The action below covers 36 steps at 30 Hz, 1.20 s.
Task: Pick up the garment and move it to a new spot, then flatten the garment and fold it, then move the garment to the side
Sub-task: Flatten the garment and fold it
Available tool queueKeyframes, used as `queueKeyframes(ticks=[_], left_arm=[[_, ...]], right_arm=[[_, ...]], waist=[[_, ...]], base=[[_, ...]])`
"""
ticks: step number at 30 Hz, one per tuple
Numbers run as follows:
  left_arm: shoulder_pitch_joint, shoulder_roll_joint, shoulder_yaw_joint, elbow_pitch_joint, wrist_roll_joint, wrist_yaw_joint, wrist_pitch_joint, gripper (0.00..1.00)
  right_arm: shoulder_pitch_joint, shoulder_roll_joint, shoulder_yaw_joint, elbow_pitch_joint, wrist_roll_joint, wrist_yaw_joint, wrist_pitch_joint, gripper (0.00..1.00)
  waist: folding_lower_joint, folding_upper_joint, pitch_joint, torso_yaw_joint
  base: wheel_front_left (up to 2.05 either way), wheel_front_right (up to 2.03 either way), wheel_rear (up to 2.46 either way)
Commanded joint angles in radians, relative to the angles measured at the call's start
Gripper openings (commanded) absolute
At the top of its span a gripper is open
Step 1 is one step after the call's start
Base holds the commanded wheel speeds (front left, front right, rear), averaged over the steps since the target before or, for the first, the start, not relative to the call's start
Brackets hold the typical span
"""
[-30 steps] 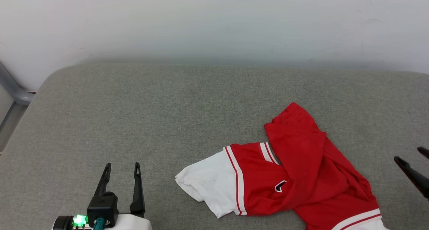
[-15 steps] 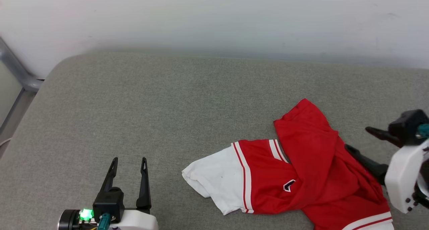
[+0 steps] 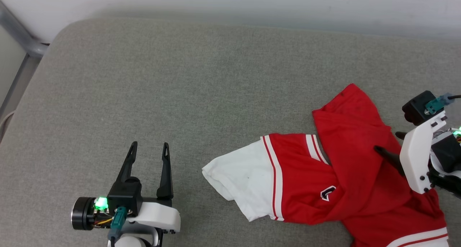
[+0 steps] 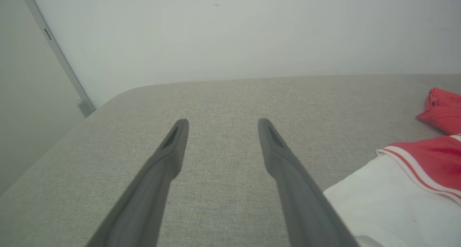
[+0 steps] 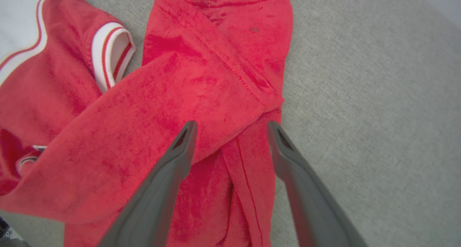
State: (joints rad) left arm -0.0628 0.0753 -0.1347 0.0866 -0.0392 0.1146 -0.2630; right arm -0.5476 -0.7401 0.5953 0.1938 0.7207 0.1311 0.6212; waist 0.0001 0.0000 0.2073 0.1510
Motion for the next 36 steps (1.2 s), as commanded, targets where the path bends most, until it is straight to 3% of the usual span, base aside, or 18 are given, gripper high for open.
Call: queueKeyframes(ticks=[1,12,13,14,24,30,36], left_arm=[[-0.013,-0.004,-0.002,-0.002,0.005,-0.001,-0.003,1.00],[-0.046,-0.011,-0.005,0.009,0.008,0.000,-0.003,1.00],[-0.044,-0.011,-0.003,0.011,0.008,0.001,-0.003,1.00],[-0.042,-0.012,-0.002,0.013,0.008,0.002,-0.003,1.00],[0.000,-0.010,0.013,0.014,0.010,0.002,-0.003,1.00],[0.016,-0.012,0.008,0.013,0.013,-0.005,-0.003,1.00],[-0.006,-0.016,-0.005,0.010,0.011,-0.011,-0.003,1.00]], right_arm=[[-0.012,0.011,0.006,0.007,0.001,-0.001,-0.003,1.00],[-0.031,0.090,0.194,0.269,0.022,0.000,-0.054,1.00],[-0.032,0.091,0.210,0.266,0.027,0.001,-0.076,0.36],[-0.039,0.089,0.217,0.260,0.032,0.001,-0.107,0.00],[-0.069,0.019,0.161,0.077,0.076,-0.001,-0.383,0.00],[-0.091,-0.002,0.085,-0.049,0.035,-0.001,-0.419,0.00],[-0.140,0.039,0.014,-0.082,-0.041,-0.001,-0.400,0.00]], waist=[[-0.0001,0.0000,0.031,0.019],[-0.0001,0.0000,0.071,0.035],[-0.0001,0.0000,0.066,0.032],[-0.0001,0.0000,0.061,0.029],[-0.0001,0.0000,-0.013,-0.016],[-0.0001,0.0000,-0.027,-0.027],[-0.0001,0.0000,-0.003,-0.005]], base=[[0.00,0.00,0.00],[0.00,0.00,0.00],[0.00,0.00,0.00],[0.00,0.00,0.00],[0.00,0.00,0.00],[0.00,0.00,0.00],[0.00,0.00,0.00]])
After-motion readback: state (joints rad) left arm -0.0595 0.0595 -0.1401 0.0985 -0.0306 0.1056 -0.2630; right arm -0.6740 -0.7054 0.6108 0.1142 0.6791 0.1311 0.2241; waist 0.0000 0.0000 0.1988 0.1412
